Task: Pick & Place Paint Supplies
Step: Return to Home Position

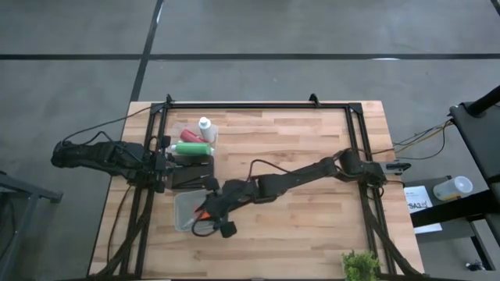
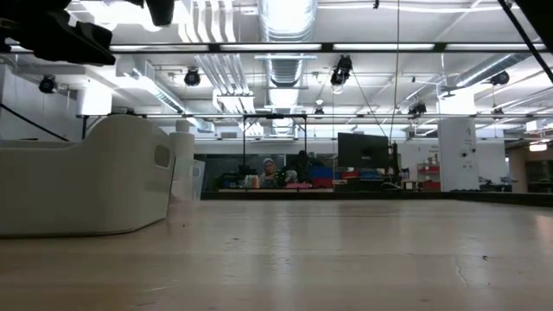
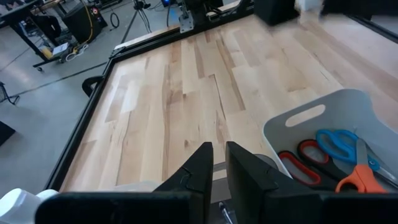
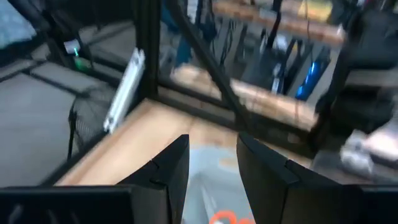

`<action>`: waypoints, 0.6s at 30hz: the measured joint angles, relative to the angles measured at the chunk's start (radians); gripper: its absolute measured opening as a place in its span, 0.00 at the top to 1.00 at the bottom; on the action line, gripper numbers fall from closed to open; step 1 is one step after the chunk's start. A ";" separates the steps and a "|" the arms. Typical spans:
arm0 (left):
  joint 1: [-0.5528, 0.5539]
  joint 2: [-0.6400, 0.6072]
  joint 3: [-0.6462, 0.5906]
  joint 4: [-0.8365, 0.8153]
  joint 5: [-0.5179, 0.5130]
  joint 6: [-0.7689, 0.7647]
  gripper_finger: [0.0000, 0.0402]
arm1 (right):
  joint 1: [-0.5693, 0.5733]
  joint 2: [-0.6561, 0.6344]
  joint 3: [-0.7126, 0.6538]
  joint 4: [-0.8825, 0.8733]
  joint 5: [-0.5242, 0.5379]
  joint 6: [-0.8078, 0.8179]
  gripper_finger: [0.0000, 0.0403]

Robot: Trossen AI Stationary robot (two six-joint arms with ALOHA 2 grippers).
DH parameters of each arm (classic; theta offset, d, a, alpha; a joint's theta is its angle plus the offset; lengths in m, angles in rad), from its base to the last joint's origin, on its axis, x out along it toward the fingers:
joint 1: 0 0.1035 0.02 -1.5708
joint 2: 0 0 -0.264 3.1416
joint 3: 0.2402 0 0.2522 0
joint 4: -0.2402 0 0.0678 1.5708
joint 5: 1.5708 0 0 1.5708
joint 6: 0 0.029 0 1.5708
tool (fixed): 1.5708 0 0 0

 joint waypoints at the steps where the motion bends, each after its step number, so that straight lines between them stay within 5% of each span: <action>1: 0.000 0.000 0.000 0.000 0.000 0.000 0.87 | 0.004 -0.019 -0.020 0.028 0.000 -0.007 0.68; 10: 0.000 0.000 0.000 0.000 0.000 0.000 0.87 | 0.007 -0.273 -0.303 0.212 -0.055 -0.059 0.96; 14: 0.000 0.001 0.000 -0.001 0.000 0.000 0.87 | 0.006 -0.417 -0.517 0.367 -0.054 -0.049 0.96; 18: 0.000 0.001 0.000 0.000 0.000 0.000 0.87 | 0.008 -0.577 -0.720 0.452 0.102 -0.072 0.96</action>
